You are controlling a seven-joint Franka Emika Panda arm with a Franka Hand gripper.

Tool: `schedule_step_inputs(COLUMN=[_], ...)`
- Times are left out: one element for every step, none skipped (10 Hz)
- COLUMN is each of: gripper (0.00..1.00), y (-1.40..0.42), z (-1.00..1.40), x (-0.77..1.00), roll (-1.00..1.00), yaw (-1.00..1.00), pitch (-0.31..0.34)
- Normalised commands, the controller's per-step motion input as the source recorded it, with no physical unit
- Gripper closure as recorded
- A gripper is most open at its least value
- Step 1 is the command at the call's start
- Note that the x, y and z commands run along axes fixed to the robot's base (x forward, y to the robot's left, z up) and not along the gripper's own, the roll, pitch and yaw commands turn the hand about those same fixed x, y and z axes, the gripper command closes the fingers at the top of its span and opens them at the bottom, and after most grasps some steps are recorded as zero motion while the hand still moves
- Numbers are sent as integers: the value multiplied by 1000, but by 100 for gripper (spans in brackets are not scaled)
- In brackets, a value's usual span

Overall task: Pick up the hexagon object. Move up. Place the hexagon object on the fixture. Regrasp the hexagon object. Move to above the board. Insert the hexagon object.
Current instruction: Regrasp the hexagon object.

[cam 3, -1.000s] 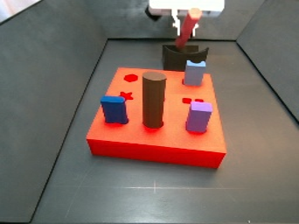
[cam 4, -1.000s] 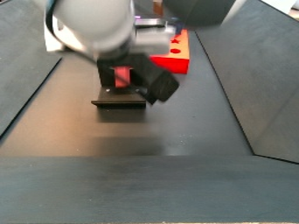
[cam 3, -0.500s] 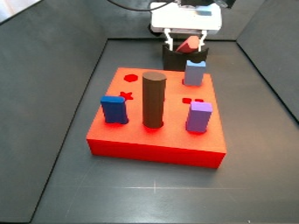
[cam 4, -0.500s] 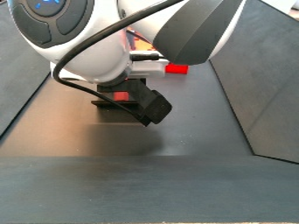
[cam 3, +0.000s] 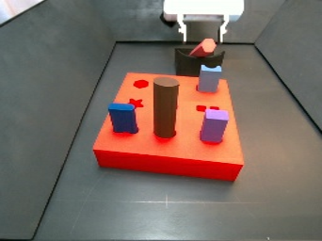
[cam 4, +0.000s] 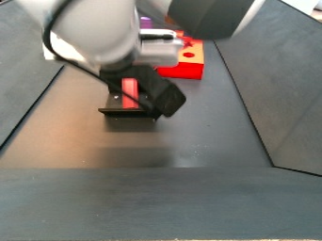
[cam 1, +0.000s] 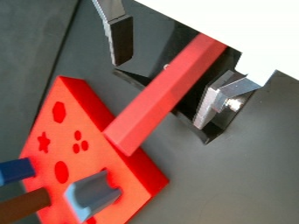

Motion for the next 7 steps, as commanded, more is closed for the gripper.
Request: schedule_step_inputs(gripper=[0,0,0,0,0,0,0], y=[4,4,5,5,-958,-1000,-1000], z=[891,713,537,244,1000,968,964], x=[-36,-32,-30,-25,5,12,-14], roll=[35,37,37,36,1000,1000,1000], yaw=[67,61,45,14,24,21,20], pitch=[31,63,89,116,81,81,72])
